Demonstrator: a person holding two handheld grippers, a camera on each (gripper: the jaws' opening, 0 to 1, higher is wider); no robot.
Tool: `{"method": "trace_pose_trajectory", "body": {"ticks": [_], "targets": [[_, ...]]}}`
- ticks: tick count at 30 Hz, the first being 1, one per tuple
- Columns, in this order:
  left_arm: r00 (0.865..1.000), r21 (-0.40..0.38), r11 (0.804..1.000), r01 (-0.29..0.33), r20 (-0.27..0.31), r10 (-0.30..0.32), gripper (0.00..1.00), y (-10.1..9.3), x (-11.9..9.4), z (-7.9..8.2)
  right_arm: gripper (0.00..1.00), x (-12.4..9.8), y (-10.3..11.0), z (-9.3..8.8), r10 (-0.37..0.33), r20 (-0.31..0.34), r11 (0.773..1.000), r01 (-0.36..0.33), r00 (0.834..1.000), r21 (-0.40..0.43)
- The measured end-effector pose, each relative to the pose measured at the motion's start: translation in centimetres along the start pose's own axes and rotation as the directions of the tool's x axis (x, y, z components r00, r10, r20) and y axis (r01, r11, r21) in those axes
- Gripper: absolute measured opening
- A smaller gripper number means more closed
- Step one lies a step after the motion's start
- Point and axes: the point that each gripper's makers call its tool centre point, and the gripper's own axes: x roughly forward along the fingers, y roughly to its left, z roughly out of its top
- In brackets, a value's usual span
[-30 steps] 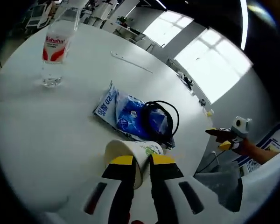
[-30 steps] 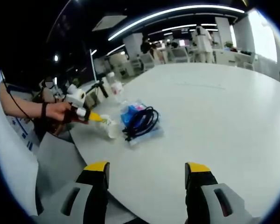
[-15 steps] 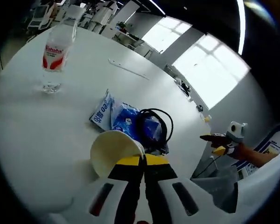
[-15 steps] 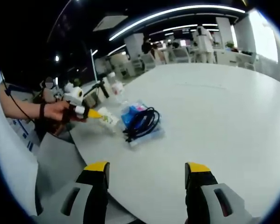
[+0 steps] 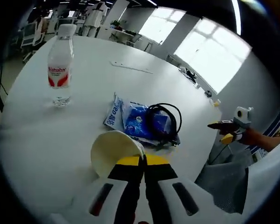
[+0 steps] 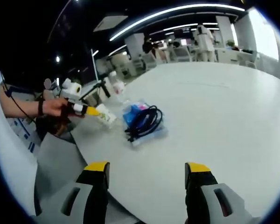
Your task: Arrange the tabletop items into an orderly group along one side of the table until the central work area is clear of visible clutter.
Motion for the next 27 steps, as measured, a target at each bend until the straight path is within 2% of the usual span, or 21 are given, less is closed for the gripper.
{"method": "trace_pose_trajectory", "body": {"ticks": [6, 9, 14, 17, 27], "targets": [[0.999, 0.058, 0.997, -0.042, -0.015, 0.043, 0.0, 0.7, -0.4, 0.7, 0.66, 0.4, 0.3, 0.3, 0.01, 0.0, 1.0, -0.01, 1.0, -0.003], [0.995, 0.152, 0.986, -0.073, -0.058, 0.083, 0.0, 1.2, -0.5, 0.6, 0.66, 0.6, 0.1, 0.5, 0.014, 0.003, 1.0, -0.014, 1.0, -0.003], [0.992, 0.205, 0.974, -0.09, -0.072, 0.107, 0.0, 1.0, -0.3, 0.8, 0.66, 0.7, 0.0, 0.7, 0.019, 0.001, 1.0, -0.019, 1.0, -0.01], [0.989, 0.241, 0.966, -0.091, -0.092, 0.116, 0.01, 0.8, 0.1, 0.4, 0.66, 0.5, 0.0, 0.9, 0.018, 0.003, 1.0, -0.018, 1.0, -0.012], [0.988, 0.304, 0.95, -0.075, -0.108, 0.112, 0.05, -0.5, 0.3, 0.0, 0.66, 0.1, -0.5, 0.5, 0.007, -0.001, 1.0, -0.007, 1.0, -0.007]]}}
